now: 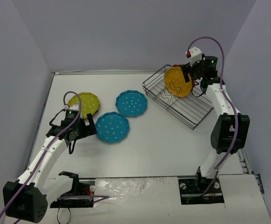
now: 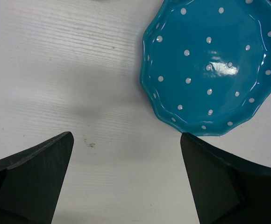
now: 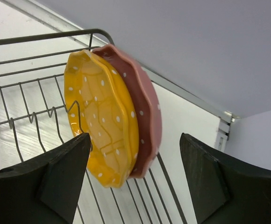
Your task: Load the plates into the dish rack
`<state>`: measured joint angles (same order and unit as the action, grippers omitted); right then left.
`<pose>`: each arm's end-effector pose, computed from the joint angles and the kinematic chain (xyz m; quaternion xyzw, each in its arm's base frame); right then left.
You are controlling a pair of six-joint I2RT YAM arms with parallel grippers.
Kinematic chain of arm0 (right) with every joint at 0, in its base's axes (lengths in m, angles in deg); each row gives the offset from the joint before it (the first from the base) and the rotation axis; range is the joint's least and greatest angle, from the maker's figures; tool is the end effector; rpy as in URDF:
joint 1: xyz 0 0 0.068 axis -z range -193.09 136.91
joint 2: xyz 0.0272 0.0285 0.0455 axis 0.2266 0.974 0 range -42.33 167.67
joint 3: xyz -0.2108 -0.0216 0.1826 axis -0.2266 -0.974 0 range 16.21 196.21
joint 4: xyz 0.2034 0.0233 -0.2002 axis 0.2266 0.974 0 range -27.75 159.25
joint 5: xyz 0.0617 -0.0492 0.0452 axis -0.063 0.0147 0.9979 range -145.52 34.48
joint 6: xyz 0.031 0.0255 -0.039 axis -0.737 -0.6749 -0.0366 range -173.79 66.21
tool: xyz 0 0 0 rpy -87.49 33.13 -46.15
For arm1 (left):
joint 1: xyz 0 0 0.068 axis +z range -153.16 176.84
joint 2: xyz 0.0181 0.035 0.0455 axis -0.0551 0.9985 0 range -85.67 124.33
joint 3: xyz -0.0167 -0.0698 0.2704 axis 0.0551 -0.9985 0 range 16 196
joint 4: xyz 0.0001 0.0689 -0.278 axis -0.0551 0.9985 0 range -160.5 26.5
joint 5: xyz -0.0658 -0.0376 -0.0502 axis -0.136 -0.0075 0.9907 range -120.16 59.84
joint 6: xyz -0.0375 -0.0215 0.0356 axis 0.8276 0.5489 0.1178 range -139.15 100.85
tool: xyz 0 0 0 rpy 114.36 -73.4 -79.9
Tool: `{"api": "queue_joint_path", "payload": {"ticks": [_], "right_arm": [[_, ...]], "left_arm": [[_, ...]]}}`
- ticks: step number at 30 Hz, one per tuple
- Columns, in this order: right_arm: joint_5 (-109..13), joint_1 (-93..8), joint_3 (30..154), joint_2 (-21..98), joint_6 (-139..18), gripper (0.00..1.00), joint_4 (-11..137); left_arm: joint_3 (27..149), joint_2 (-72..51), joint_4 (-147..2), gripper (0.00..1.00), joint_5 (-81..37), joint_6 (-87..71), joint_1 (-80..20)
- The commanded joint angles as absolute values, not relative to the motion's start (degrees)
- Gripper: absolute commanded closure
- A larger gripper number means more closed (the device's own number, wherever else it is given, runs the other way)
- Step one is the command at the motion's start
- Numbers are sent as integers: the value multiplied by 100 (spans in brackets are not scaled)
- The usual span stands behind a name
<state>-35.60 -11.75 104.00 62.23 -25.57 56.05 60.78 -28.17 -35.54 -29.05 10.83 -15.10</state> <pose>0.4740 0.0020 0.3348 -0.2835 0.7112 -0.0319 0.6425 0.2230 -0.0479 0.2577 -0.1427 0.9215 -0.1376 0.3339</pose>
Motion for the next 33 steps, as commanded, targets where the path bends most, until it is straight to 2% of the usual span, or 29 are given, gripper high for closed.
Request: {"api": "queue_joint_path", "payload": {"ticks": [1,8,10,13,18,22,33], "right_arm": [[-3611,-1178,10330,5316,-2895,25,5188],[-3510,-1193,9950,4194,-4782,4,5153],[-3247,-1235,9657,3967,-5400,0,5120],[-3194,-1360,9164,3599,-6195,0,5065],[-3332,-2020,8386,2941,-6579,0,4994],[-3427,-2576,7695,2633,-6903,0,4884],[-3399,-3023,6903,2490,-7129,0,4731]], "left_arm": [[6125,-2739,-3924,3,-2734,1427,-1494],[6062,-2214,-4194,3,-2586,1970,-1509],[6084,-1905,-4292,3,-2542,2079,-1530],[6140,-1582,-4387,3,-2559,2276,-1537],[6284,-1094,-4398,3,-2604,2555,-1591],[6216,-923,-4510,7,-2664,2889,-1694],[5942,-824,-4835,29,-2964,3636,-1959]]}}
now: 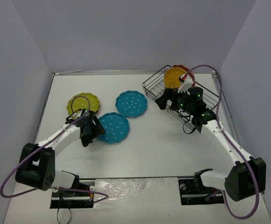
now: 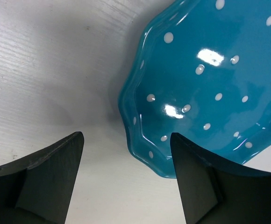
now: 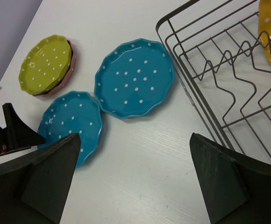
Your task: Load the plates into the dish rack
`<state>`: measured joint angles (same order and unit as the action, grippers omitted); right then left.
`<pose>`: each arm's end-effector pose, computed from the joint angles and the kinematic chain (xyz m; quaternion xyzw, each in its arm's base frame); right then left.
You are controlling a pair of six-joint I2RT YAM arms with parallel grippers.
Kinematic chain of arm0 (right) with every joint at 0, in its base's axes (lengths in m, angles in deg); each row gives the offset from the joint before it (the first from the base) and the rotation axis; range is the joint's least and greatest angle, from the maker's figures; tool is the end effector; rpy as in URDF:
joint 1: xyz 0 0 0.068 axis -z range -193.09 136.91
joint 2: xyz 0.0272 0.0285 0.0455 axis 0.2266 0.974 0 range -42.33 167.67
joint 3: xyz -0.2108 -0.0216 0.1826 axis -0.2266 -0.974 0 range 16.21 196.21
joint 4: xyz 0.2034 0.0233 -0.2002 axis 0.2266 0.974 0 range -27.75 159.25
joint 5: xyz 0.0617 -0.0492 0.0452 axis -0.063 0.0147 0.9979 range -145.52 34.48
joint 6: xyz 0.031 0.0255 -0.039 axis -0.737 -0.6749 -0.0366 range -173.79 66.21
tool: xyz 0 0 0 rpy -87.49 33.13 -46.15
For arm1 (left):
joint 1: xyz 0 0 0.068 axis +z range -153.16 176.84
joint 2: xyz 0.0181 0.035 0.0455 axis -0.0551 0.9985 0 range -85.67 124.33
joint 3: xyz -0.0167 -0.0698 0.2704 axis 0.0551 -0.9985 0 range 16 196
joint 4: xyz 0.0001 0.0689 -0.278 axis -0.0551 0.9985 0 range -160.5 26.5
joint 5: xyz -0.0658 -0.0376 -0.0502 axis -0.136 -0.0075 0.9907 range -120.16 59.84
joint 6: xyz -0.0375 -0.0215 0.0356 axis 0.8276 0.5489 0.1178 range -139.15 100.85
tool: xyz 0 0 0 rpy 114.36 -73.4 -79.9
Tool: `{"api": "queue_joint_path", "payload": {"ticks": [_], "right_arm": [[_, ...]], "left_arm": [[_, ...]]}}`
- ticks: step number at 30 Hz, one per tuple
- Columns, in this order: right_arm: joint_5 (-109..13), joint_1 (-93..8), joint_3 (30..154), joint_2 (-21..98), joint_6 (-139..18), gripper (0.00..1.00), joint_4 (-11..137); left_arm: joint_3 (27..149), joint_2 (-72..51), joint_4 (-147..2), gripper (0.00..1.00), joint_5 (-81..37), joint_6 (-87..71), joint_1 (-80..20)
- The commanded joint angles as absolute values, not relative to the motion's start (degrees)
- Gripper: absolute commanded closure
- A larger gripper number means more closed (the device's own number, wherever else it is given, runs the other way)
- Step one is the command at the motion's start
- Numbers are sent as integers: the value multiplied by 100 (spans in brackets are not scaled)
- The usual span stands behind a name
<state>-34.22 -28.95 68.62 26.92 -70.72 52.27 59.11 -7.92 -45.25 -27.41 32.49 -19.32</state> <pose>0.2947 0.0983 0.3327 -0.1157 0.7364 0.3167 0.5866 0.2649 -0.0786 0.1762 -0.2882 0.9214 -0.1641 0.2026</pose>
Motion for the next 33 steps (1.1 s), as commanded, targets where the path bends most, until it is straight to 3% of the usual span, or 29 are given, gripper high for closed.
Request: {"api": "queue_joint_path", "payload": {"ticks": [1,13,21,25,33], "right_arm": [[-3393,-3025,6900,2493,-7125,0,4738],[-3380,-3438,6726,2467,-7024,0,4873],[-3549,-3869,6605,2567,-7077,0,4872],[-3610,-4051,6587,2699,-7171,0,4863],[-3366,-4417,6376,3335,-8041,0,4458]], "left_arm": [[5943,-812,-4843,30,-2964,3660,-1959],[5936,-348,-5148,47,-2964,3740,-1968],[5756,-216,-5319,75,-2946,3895,-1994],[5674,-208,-5328,100,-2893,3985,-2012],[5787,-815,-5039,100,-2552,4201,-2012]]}}
